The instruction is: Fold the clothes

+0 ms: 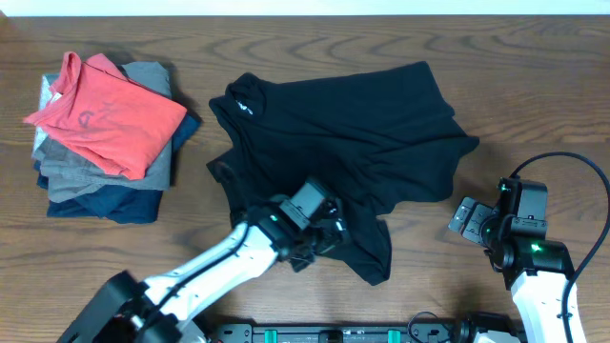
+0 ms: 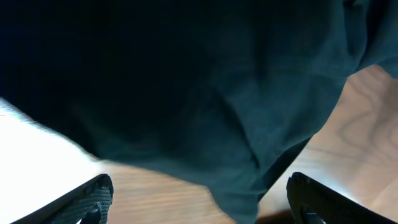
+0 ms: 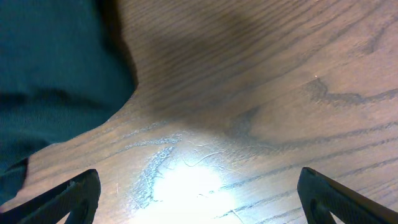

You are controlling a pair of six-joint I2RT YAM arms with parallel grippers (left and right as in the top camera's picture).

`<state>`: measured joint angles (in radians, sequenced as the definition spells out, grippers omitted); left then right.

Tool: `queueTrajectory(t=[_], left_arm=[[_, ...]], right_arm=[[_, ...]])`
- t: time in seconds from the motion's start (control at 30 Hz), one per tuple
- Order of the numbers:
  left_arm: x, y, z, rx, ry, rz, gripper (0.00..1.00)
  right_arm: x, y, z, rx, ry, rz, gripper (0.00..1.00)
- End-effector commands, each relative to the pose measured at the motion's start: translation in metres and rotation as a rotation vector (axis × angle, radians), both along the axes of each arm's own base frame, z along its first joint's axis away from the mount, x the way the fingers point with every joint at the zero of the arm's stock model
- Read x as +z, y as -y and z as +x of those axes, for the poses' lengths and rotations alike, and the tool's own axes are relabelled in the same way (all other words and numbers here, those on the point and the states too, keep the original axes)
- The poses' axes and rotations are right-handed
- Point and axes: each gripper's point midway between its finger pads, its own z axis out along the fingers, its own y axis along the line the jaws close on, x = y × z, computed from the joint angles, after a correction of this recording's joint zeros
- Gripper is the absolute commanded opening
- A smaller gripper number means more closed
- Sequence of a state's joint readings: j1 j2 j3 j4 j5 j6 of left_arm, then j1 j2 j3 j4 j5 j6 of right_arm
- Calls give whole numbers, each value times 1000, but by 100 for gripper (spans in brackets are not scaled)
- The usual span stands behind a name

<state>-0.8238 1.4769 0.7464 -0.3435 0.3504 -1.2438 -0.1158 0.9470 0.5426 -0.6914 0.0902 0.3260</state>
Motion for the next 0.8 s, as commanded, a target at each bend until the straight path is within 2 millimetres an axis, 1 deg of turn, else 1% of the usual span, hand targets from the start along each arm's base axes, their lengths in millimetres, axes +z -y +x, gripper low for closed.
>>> queueTrajectory(t=[0.0, 0.17, 0.27, 0.3, 0.33, 0.4, 0.47, 0.5, 0.57, 0.6, 0.7, 0.77], left_arm=[[-16, 2, 0, 78, -4, 56, 91], [-41, 5, -10, 102, -67, 105, 90], [-49, 8, -6, 113, -68, 104, 88], [-50, 9, -4, 116, -64, 99, 84], [-50, 9, -1, 123, -56, 97, 77], [-49, 8, 3, 132, -46, 94, 55], [-48, 7, 3, 132, -46, 96, 45], [-47, 6, 2, 119, -41, 99, 37], [-46, 3, -2, 89, -47, 106, 13], [-45, 0, -5, 76, -53, 119, 6], [-41, -18, -13, 55, -75, 170, 6], [-35, -36, -14, 42, -80, 209, 6]], right_arm=[[4, 4, 1, -23, 11, -6, 99], [4, 4, 1, -23, 11, -6, 99], [4, 4, 1, -23, 12, -6, 99], [4, 4, 1, -23, 12, -6, 99], [4, 4, 1, -23, 11, -6, 99], [4, 4, 1, -23, 11, -6, 99], [4, 4, 1, -23, 11, -7, 99], [4, 4, 1, -23, 12, -7, 99], [4, 4, 1, -23, 12, -7, 99], [4, 4, 1, -23, 12, -7, 99], [4, 4, 1, -23, 10, -7, 99], [3, 4, 0, -23, 6, -6, 99]])
